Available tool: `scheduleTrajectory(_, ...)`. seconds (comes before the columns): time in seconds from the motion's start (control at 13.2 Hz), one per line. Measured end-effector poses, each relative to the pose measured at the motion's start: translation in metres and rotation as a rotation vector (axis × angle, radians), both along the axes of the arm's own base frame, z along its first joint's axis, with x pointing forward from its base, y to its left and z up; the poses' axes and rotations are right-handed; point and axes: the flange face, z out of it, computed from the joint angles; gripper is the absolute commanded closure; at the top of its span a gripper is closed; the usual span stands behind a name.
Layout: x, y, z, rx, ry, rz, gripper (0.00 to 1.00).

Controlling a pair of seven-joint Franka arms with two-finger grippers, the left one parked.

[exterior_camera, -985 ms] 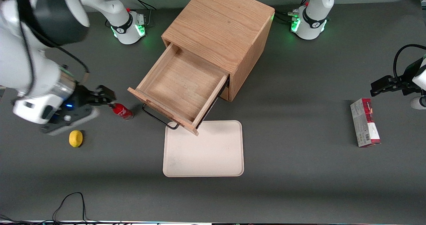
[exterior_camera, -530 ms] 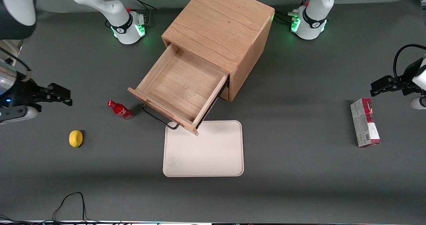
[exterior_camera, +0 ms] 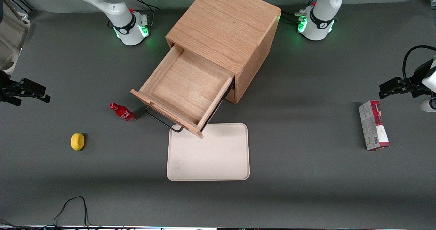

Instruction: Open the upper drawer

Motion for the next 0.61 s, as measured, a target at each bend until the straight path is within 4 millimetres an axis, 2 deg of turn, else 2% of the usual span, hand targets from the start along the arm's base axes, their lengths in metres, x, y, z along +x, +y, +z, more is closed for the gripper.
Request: scheduleTrajectory(0.61,-0.0036,0.0007,-0.0022,-0.033,0.013,0.006,0.0)
